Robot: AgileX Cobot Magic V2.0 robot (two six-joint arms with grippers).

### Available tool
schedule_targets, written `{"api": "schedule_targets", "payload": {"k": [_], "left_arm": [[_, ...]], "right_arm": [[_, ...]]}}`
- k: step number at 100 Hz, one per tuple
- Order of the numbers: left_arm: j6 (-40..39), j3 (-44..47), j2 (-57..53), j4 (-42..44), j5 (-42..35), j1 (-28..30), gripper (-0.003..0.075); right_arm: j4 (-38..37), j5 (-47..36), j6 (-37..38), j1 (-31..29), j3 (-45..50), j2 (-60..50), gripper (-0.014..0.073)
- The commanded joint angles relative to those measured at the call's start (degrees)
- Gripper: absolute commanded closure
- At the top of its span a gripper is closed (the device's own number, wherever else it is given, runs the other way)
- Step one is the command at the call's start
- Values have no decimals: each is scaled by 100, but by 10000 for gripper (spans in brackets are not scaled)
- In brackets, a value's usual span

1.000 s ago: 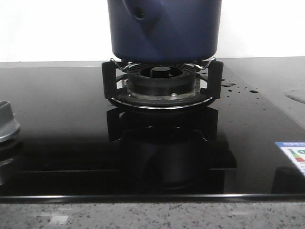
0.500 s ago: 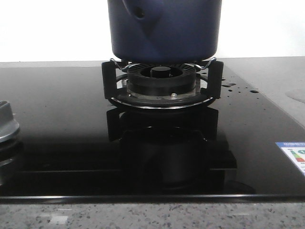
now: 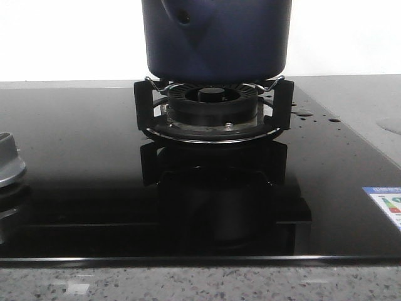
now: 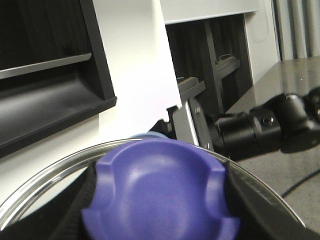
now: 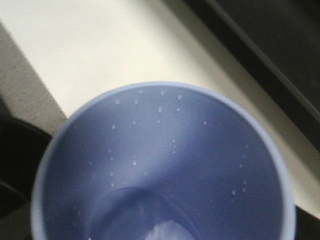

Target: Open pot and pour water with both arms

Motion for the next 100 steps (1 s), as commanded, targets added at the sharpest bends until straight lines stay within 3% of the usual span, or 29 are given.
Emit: {"api": "schedule_targets", "payload": {"k": [1, 29, 49, 83, 100], "left_arm": [[-149, -171, -109, -397, -205, 8, 500], [-280, -171, -109, -372, -192, 8, 500], [-280, -171, -109, -372, -180, 8, 500], [-280, -171, -109, -372, -119, 8, 500], [-280, -171, -109, -372, -41, 8, 500]], "right_arm": [[-568, -431, -11, 83, -245, -34, 396], [-1807, -383, -21, 103, -245, 207, 396], [-3163, -261, -21, 103, -254, 220, 396], [-4092, 307, -21, 103, -815, 492, 396], [-5208, 555, -21, 103, -1009, 590, 396]]}}
